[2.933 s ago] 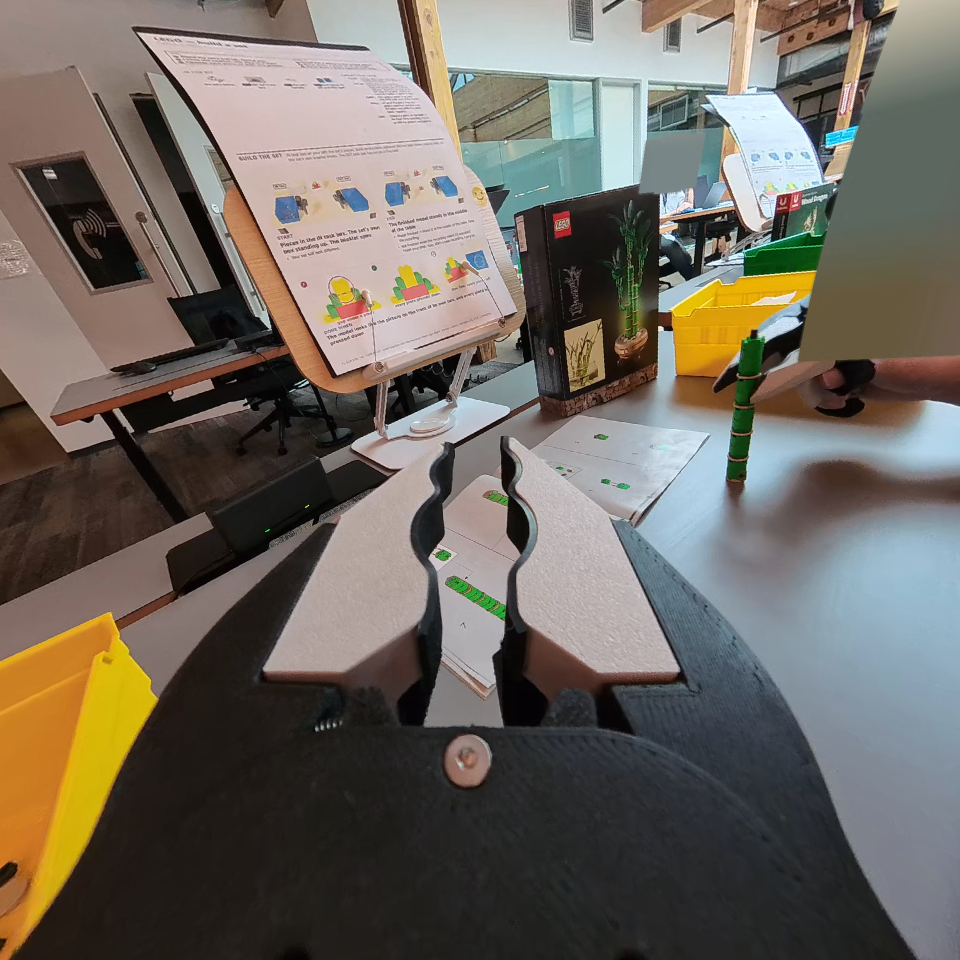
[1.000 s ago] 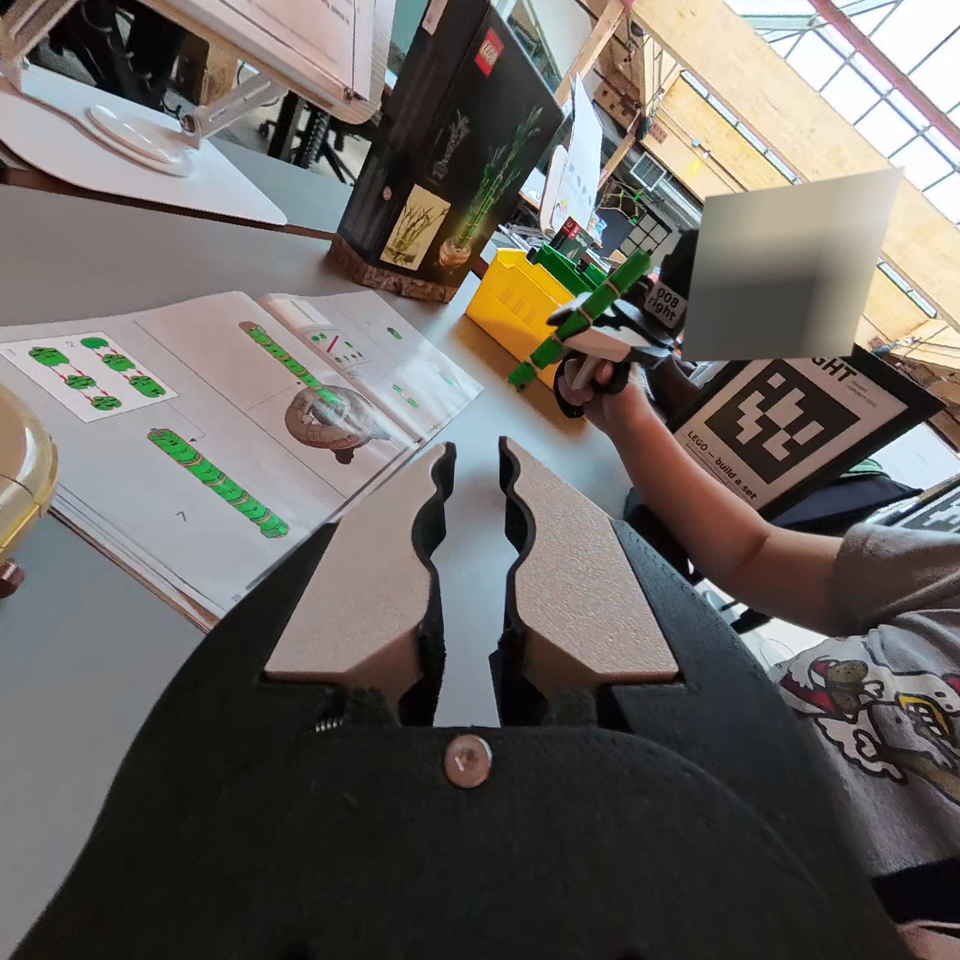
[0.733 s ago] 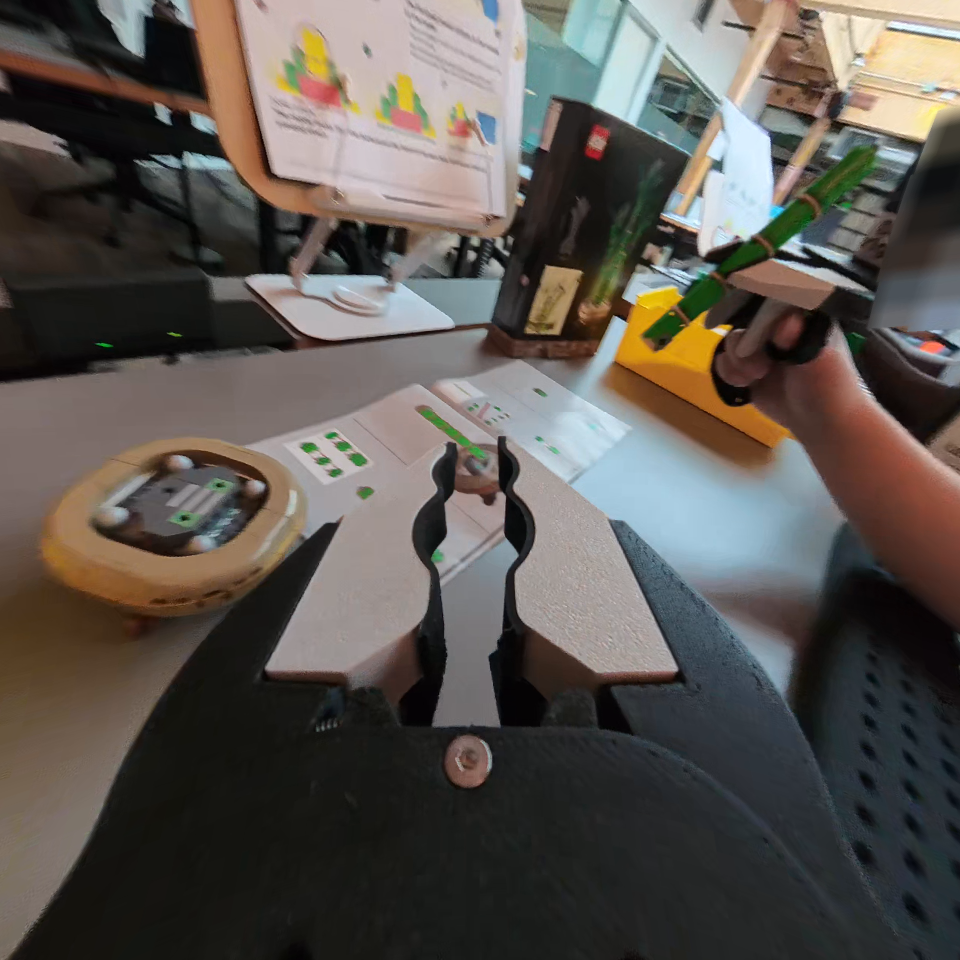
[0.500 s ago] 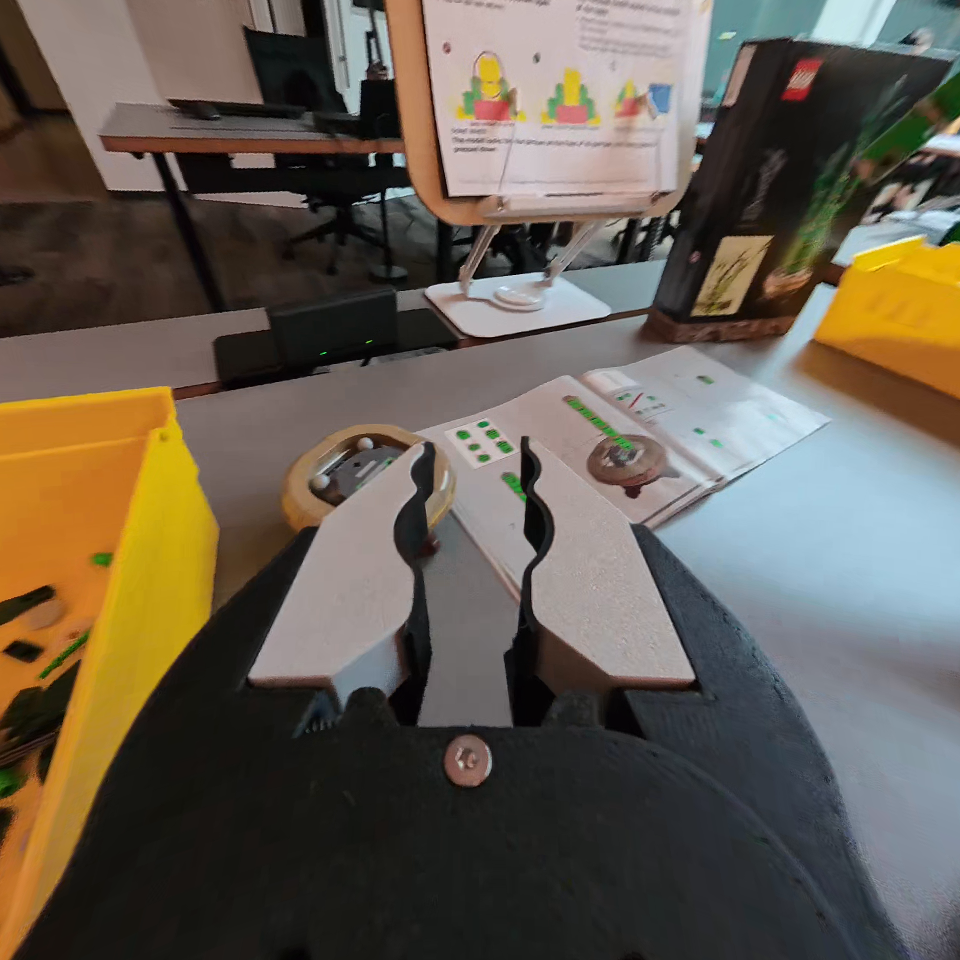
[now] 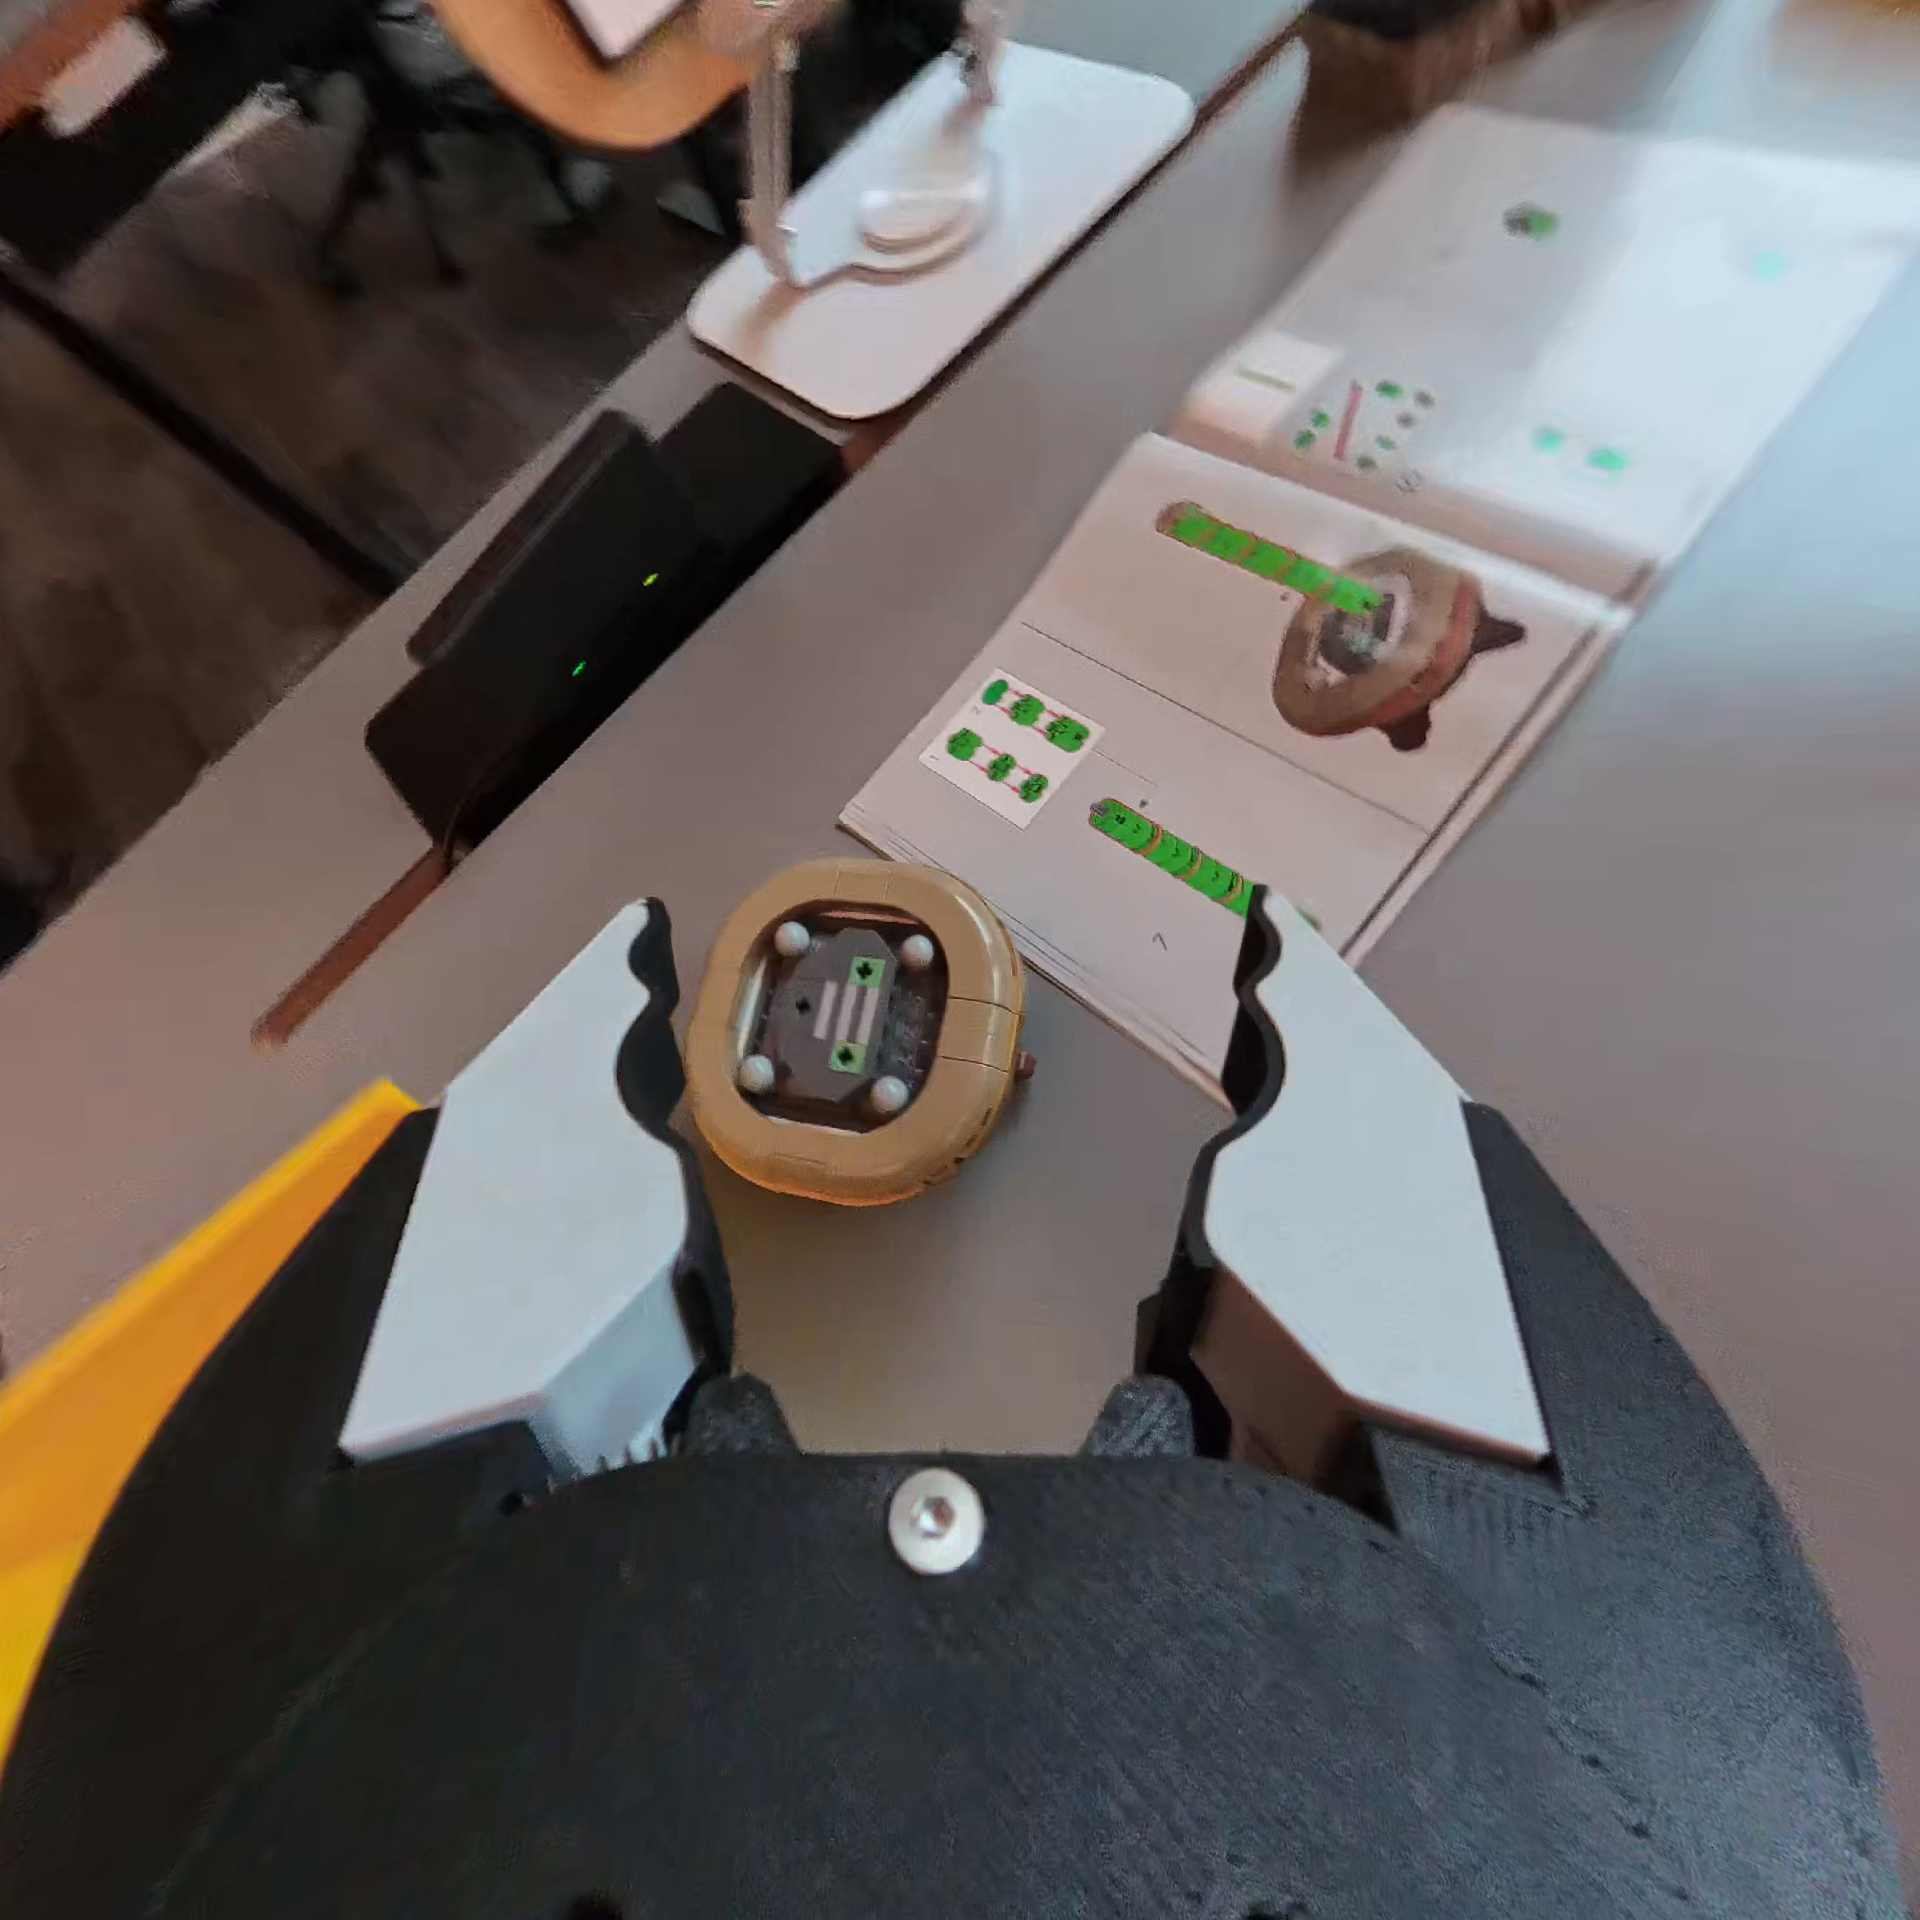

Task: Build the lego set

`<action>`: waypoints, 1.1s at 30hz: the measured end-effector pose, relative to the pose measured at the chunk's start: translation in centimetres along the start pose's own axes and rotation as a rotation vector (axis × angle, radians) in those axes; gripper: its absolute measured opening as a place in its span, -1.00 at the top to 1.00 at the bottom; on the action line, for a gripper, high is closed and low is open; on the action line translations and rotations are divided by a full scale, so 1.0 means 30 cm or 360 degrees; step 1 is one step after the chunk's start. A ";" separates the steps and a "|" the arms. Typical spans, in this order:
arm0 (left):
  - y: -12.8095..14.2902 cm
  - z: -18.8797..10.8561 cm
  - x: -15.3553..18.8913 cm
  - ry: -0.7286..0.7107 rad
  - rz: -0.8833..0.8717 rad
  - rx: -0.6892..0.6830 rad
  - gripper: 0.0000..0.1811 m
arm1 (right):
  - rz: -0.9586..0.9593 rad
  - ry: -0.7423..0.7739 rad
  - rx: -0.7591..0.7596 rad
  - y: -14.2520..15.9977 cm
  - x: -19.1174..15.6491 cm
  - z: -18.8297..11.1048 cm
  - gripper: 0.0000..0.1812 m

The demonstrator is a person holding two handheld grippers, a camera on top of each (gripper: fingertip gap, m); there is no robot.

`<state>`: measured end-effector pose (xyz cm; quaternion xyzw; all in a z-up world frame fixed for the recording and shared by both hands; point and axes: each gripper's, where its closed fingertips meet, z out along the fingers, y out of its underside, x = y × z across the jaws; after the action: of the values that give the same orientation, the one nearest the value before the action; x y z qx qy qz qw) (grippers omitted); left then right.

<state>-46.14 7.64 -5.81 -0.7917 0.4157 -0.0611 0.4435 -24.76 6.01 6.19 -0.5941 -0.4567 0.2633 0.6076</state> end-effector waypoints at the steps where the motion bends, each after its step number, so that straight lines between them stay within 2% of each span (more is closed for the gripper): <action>1: -0.014 -0.001 -0.009 0.0061 0.0115 -0.0063 -0.17 | -0.0001 0.0000 0.0004 0.000 0.004 -0.002 0.83; 4: 0.003 0.019 -0.061 0.0184 0.0320 -0.0331 -0.17 | -0.0016 0.0002 0.0021 -0.009 0.008 -0.009 0.82; 8: 0.054 0.078 -0.075 0.0389 0.0257 -0.0549 -0.09 | -0.0034 0.0015 0.0026 -0.013 0.012 -0.022 0.82; 15: 0.194 0.161 -0.093 0.0467 0.0242 -0.0887 -0.34 | -0.0003 0.0009 0.0047 -0.011 0.025 -0.037 0.82; 19: 0.224 0.176 -0.076 0.0512 0.0325 -0.0949 -0.26 | -0.0001 0.0009 0.0022 0.006 0.035 -0.031 0.82; 22: 0.253 0.180 -0.074 0.0538 0.0344 -0.1036 -0.27 | -0.0004 0.0007 0.0019 0.008 0.037 -0.031 0.83; 27: 0.271 0.186 -0.077 0.0547 0.0397 -0.1069 -0.17 | 0.0011 0.0003 0.0033 0.008 0.044 -0.037 0.82; 33: 0.276 0.185 -0.079 0.0560 0.0369 -0.1070 -0.17 | 0.0036 -0.0010 0.0040 0.015 0.050 -0.036 0.82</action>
<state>-50.08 10.78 -14.73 -0.8180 0.5688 -0.0058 0.0854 -23.08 6.85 6.25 -0.5907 -0.4486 0.2776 0.6106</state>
